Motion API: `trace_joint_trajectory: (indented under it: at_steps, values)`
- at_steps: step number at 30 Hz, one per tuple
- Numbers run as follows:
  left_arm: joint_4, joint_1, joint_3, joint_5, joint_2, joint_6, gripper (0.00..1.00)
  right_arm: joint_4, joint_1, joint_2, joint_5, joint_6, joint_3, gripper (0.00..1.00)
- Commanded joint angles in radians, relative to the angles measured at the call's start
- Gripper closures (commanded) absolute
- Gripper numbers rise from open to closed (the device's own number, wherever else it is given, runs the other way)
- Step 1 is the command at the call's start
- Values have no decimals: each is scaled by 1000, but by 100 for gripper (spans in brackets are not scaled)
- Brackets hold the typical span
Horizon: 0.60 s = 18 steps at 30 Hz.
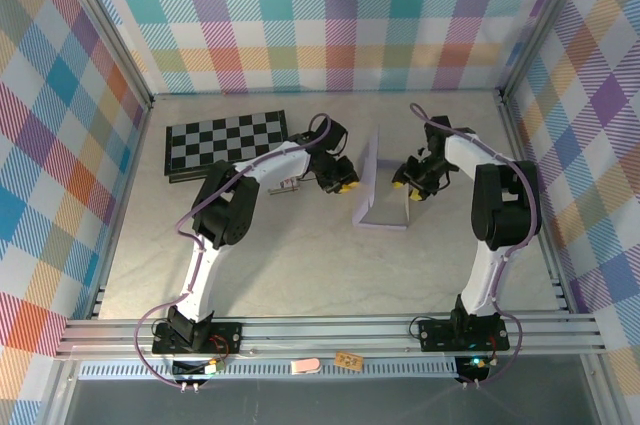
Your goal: Fold the paper box
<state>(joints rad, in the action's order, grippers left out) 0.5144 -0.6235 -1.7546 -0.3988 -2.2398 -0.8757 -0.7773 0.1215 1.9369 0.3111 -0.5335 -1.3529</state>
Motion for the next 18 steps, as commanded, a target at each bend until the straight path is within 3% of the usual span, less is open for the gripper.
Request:
trace_joint_trajectory:
  at_steps: [1,11,18]
  values:
    - [-21,0,4,-17,-15,-11,80,34,39,1,55,-67,20,55]
    - [-105,39,32,-71,-14,-55,80,116,75,-16,64,-198,92,63]
    - [-99,56,-38,-107,-58,-60,80,168,125,-53,36,-374,144,69]
